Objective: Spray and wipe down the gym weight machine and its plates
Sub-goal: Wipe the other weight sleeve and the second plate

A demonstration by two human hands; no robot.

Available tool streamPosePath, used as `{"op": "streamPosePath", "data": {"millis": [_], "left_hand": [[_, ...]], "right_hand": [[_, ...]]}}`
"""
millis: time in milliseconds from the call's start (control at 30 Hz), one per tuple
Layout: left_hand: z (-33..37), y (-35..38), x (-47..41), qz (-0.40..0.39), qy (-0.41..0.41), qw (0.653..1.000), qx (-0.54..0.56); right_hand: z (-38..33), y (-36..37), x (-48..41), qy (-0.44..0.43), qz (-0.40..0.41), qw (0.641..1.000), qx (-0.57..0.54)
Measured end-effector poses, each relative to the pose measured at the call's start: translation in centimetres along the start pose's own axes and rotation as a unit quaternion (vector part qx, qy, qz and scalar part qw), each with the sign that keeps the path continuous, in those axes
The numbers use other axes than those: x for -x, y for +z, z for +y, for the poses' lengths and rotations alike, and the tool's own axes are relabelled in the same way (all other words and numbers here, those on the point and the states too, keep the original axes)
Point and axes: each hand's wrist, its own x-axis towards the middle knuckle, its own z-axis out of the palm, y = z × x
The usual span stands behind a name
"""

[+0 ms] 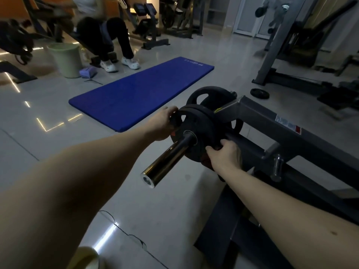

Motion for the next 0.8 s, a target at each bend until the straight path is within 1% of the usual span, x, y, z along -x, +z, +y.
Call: {"op": "streamPosePath", "data": {"millis": [100,233,367,467,533,667,800], "left_hand": [[0.7,-0.3,-0.3,-0.003,-0.012,0.999,-0.036],[1.6,0.2,-0.3,0.003,-0.041,0.999,-0.006],[1.4,0.9,0.3,0.034,-0.019,0.999,-0.019],[0.6,1.2,0.2,0.06,-0.009,0.998,-0.019],[-0.5,0.3,0.5,0.042,-0.01,0.998,-0.035],[-2.9,-2.1,2.1,-0.03,-0.007,0.992,-0.121],[-2.6,-3.1,4.2,-0.028,0.027,0.99,-0.139]], "right_hand": [[-0.5,-0.7,0.0,0.002,-0.019,1.0,0.009],[-0.8,-1.0,-0.1,0.015,0.014,1.0,-0.009],[-1.0,-0.8,0.3,0.0,0.016,1.0,0.006],[-1.1,-0.8,0.7,-0.028,0.009,1.0,0.013],[-1.3,-0.9,1.0,-0.058,0.002,0.998,0.016],[-1.6,-1.4,2.2,-0.111,-0.012,0.993,0.035],[-1.5,-1.8,4.1,-0.139,-0.046,0.987,0.067]]}}
